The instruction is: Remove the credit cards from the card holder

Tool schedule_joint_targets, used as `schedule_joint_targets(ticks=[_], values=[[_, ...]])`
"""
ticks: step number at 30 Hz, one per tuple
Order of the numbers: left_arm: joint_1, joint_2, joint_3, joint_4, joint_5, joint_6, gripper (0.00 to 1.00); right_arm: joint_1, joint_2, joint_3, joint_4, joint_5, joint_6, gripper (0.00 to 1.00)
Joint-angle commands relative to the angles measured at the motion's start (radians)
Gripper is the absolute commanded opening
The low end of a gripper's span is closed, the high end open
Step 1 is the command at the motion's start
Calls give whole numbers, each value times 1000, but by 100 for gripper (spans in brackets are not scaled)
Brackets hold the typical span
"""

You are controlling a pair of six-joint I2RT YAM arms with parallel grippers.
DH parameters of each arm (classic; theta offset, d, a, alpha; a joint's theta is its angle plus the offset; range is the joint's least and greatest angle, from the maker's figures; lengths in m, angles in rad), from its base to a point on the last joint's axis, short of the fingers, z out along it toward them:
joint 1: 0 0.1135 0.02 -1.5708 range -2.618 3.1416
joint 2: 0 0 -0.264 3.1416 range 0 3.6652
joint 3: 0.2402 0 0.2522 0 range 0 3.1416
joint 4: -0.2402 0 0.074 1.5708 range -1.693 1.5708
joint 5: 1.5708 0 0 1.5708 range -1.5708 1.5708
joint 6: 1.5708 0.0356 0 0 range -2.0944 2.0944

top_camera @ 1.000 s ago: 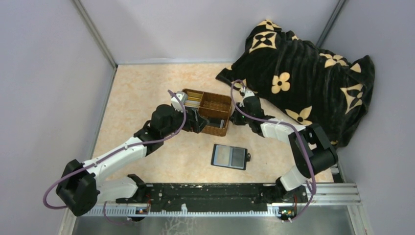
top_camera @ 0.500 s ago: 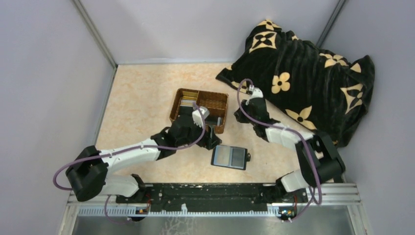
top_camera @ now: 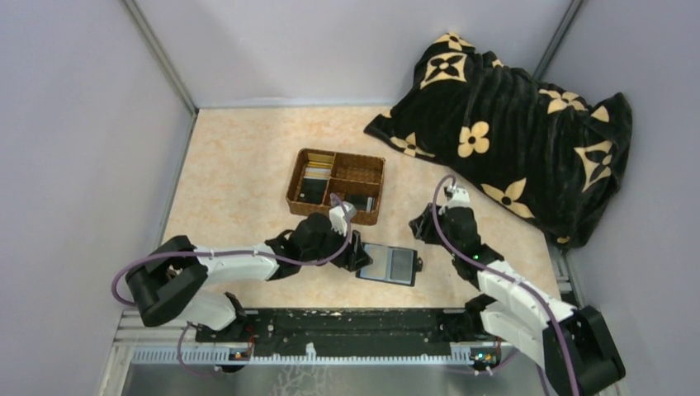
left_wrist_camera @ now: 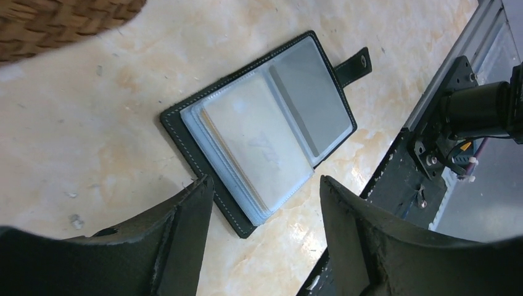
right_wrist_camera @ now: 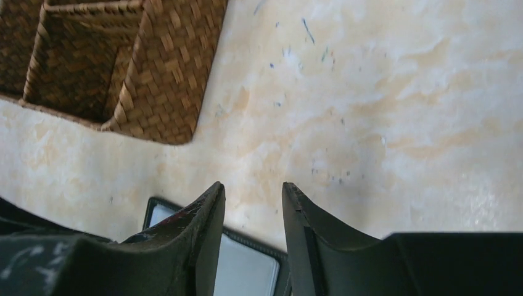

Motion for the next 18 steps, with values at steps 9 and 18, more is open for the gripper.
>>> schedule_joint_targets(ticks=[9, 18], values=[[-68, 123, -5, 189, -11, -59, 70, 35, -153, -68, -92, -80, 58, 36], [-70, 192, 43, 195, -4, -43, 70, 78, -106, -113, -58, -82, 87, 0]])
